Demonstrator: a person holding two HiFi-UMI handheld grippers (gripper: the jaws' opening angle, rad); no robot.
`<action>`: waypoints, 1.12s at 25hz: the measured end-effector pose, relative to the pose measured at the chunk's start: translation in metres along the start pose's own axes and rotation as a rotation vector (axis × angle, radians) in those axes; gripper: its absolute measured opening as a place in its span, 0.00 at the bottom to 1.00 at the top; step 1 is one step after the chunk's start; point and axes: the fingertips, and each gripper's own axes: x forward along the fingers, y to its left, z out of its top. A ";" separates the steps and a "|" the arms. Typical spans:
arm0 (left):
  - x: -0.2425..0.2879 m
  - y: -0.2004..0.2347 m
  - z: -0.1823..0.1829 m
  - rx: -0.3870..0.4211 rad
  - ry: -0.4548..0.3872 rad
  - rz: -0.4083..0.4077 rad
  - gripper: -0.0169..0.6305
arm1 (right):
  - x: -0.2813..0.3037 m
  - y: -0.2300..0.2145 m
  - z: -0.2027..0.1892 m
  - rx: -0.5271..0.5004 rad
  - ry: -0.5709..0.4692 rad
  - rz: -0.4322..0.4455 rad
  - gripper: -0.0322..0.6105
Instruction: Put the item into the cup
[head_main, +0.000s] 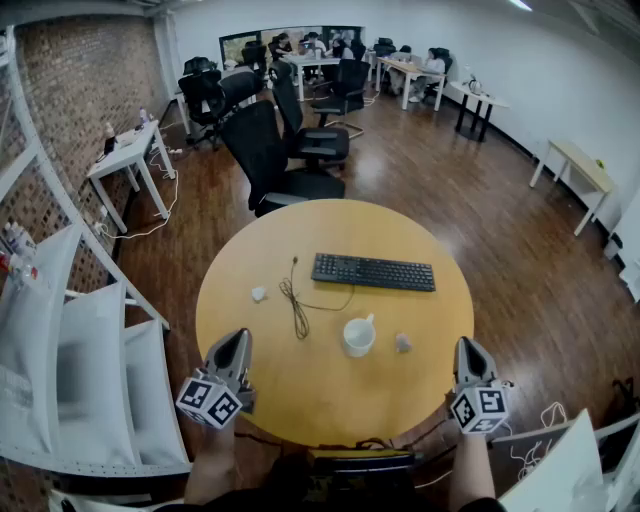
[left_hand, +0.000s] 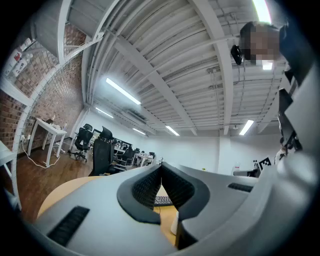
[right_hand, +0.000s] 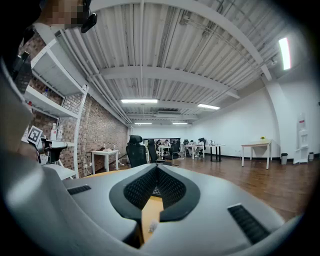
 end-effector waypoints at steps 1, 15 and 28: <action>0.005 -0.001 0.000 -0.001 0.000 -0.003 0.03 | 0.004 -0.001 0.004 -0.004 0.001 -0.004 0.06; 0.062 -0.005 -0.015 0.021 0.013 -0.002 0.03 | 0.048 -0.019 -0.003 -0.004 0.030 0.022 0.32; 0.081 0.000 -0.041 0.014 0.095 0.008 0.13 | 0.100 0.002 -0.049 -0.042 0.172 0.117 0.35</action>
